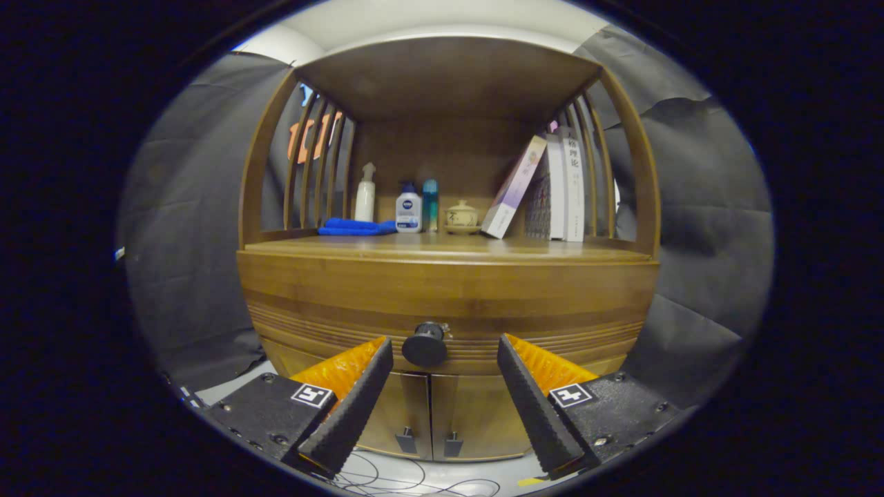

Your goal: Pull open the drawer, take out the items inside it, and place them on the countertop above the cabinet.

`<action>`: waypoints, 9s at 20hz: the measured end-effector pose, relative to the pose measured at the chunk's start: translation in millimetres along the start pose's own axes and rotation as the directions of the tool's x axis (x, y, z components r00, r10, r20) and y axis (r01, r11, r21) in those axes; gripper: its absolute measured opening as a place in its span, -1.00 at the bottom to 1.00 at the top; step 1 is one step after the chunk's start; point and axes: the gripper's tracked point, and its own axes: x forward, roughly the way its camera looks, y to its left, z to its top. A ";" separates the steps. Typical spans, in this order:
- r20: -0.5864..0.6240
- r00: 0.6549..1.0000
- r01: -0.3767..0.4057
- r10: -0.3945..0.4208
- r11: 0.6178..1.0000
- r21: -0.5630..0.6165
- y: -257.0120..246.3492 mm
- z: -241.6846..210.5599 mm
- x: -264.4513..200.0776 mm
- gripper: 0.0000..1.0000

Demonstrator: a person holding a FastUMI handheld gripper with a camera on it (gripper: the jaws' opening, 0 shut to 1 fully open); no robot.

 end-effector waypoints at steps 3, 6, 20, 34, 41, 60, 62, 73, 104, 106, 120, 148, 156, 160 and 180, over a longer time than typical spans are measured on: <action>-0.030 0.999 0.018 -0.018 1.000 -0.023 5.7 -9.6 26.5 0.97; -0.032 0.999 0.027 -0.027 1.000 -0.009 5.8 -11.1 39.2 0.90; -0.065 0.995 0.074 -0.071 0.996 0.053 13.1 -15.8 51.3 -0.19; -0.089 0.995 0.046 -0.041 0.998 0.052 12.5 -27.6 -14.7 -0.31; -0.100 0.995 0.030 -0.024 0.998 0.061 13.1 -38.4 -70.2 -0.31; -0.122 0.992 0.025 -0.020 0.999 0.045 7.7 -61.6 -136.9 -0.31; -0.111 0.993 0.030 -0.025 0.999 0.039 7.6 -66.4 -140.1 -0.31; 0.114 0.993 -0.024 0.016 0.997 0.075 -1.5 28.2 -184.0 0.91; -0.751 0.646 -0.051 0.133 0.990 0.132 11.6 25.9 -6.8 0.68; -0.791 0.603 -0.058 0.102 0.995 0.083 7.2 12.0 -6.1 0.49; -0.804 0.587 -0.052 0.096 0.995 0.081 -4.6 21.7 -22.9 -0.56; -0.707 0.698 0.004 0.110 0.988 0.157 -5.7 166.1 123.0 -0.56; -0.657 0.732 -0.019 0.182 0.969 0.248 7.2 166.6 135.5 -0.19; -0.584 0.791 -0.025 0.184 0.963 0.270 6.6 183.9 129.6 0.40; 0.136 0.949 -0.296 0.285 0.952 0.074 78.2 231.4 -119.5 0.95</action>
